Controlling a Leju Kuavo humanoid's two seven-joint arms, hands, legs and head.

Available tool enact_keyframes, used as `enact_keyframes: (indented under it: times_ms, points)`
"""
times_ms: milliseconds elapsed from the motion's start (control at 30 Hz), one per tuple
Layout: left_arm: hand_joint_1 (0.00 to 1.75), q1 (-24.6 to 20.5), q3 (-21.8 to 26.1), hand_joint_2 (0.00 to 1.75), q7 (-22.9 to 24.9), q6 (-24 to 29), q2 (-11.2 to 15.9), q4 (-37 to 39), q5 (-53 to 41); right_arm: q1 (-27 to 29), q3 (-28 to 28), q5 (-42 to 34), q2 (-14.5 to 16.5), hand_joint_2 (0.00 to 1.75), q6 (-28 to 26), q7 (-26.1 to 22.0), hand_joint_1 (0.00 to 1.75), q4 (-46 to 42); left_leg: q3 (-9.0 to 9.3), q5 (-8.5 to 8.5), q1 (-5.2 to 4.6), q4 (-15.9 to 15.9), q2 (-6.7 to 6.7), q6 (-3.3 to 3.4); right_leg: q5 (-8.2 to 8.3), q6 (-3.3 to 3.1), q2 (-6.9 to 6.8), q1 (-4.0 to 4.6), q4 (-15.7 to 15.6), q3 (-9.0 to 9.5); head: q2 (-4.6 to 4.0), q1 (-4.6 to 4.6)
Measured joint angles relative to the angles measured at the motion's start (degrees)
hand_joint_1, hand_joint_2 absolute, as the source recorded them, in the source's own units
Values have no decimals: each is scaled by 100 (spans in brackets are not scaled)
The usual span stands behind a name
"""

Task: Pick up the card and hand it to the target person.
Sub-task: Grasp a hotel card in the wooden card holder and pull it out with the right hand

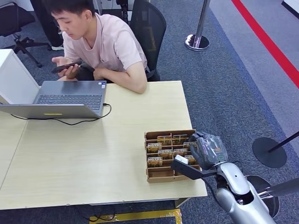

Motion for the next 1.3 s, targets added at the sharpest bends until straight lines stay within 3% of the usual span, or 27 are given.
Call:
enact_keyframes:
  times_ms: [600, 700, 833, 900, 1300]
  points:
    - [0, 0, 9, 175, -28, -6, 0, 0, 38, -19, 2, -13, 4, 175, -2, -6, 103, 45, -1, 0, 0, 0, 0, 0, 0, 0, 0, 0, 0, 0, -1, 0]
    - [0, 0, 9, 175, -43, -6, 0, 0, 38, -22, 2, -13, 4, 175, -2, -6, 110, 46, 0, 0, 0, 0, 0, 0, 0, 0, 0, 0, 0, 0, -1, 0]
    - [0, 0, 11, 175, -46, -13, 1, 0, 38, -22, 2, -11, 4, 175, 1, -6, 145, 47, -1, 0, 0, 0, 0, 0, 0, 0, 0, 0, 0, 0, 0, 0]
    - [0, 0, 12, 175, -43, -15, 2, 0, 38, -24, 4, -11, 4, 175, 5, -6, 151, 49, -1, 0, 0, 0, 0, 0, 0, 0, 0, 0, 0, 0, 0, 0]
    - [0, -1, 103, 175, -42, -17, 9, 0, 69, -88, 79, -11, 15, 175, 39, -6, 151, 94, 0, 1, 0, 0, 0, 0, 1, 0, 0, 0, 0, 1, 0, 0]
